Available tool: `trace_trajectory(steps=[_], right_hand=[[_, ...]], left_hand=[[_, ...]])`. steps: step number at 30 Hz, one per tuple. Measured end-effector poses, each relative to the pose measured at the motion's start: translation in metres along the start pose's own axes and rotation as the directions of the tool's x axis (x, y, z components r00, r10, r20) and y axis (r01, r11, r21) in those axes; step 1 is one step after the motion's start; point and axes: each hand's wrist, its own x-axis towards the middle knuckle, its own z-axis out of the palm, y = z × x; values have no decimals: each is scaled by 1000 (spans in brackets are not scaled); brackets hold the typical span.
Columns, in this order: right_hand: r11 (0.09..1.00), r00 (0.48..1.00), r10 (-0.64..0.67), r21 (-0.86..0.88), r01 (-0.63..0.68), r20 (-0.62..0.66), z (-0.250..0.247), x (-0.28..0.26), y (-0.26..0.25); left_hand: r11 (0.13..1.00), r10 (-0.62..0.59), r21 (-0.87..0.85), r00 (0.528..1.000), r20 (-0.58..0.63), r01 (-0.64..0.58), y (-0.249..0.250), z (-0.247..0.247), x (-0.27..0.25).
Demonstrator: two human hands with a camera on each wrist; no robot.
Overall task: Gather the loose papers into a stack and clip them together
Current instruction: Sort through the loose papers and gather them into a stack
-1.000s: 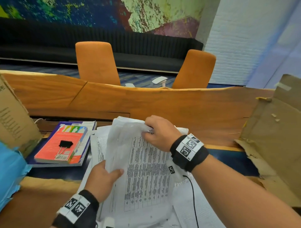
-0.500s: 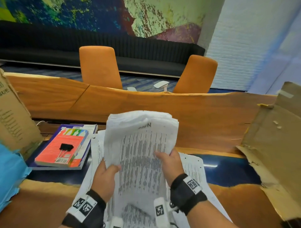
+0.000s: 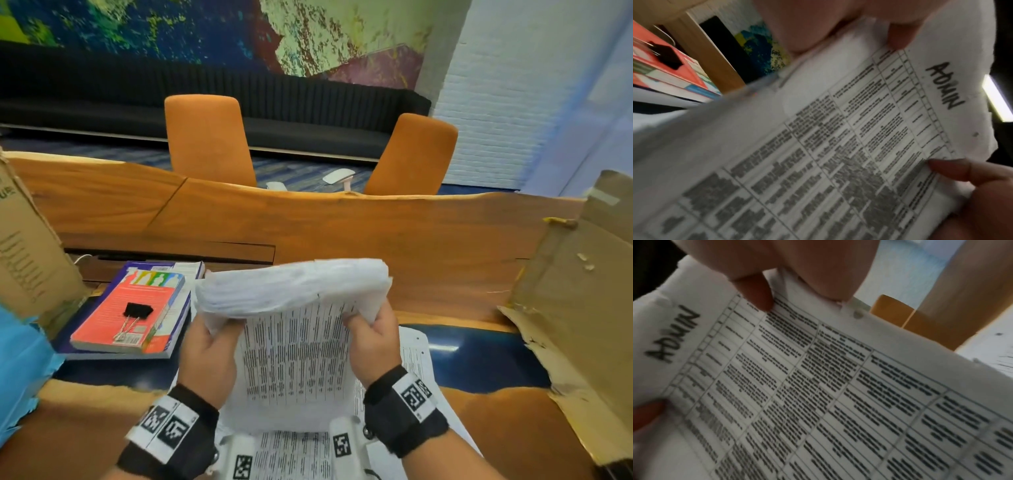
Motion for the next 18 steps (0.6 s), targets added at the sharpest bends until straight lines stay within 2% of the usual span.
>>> trace_trajectory(steps=[3, 6, 8, 10, 12, 15, 18], right_hand=[[979, 984, -180, -96, 178, -10, 10, -5, -6], [959, 969, -247, -152, 241, -27, 26, -19, -2], [953, 962, -269, -157, 260, -37, 30, -23, 1], [973, 983, -180, -154, 171, -47, 26, -25, 13], [984, 999, -19, -178, 11, -45, 17, -31, 33], [945, 981, 186, -265, -192, -49, 1, -45, 64], [921, 956, 279, -258, -292, -86, -8, -48, 71]], left_hand=[[998, 64, -9, 991, -114, -65, 11, 18, 1], [995, 95, 55, 987, -128, -89, 7, 40, -7], [997, 57, 52, 986, -154, -49, -4, 43, -10], [999, -23, 30, 990, -142, 27, -22, 36, -12], [987, -138, 63, 984, -108, 145, -44, 27, -16], [930, -311, 185, 948, -73, 319, -76, 13, -28], [890, -404, 188, 910, -94, 414, -88, 6, -38]])
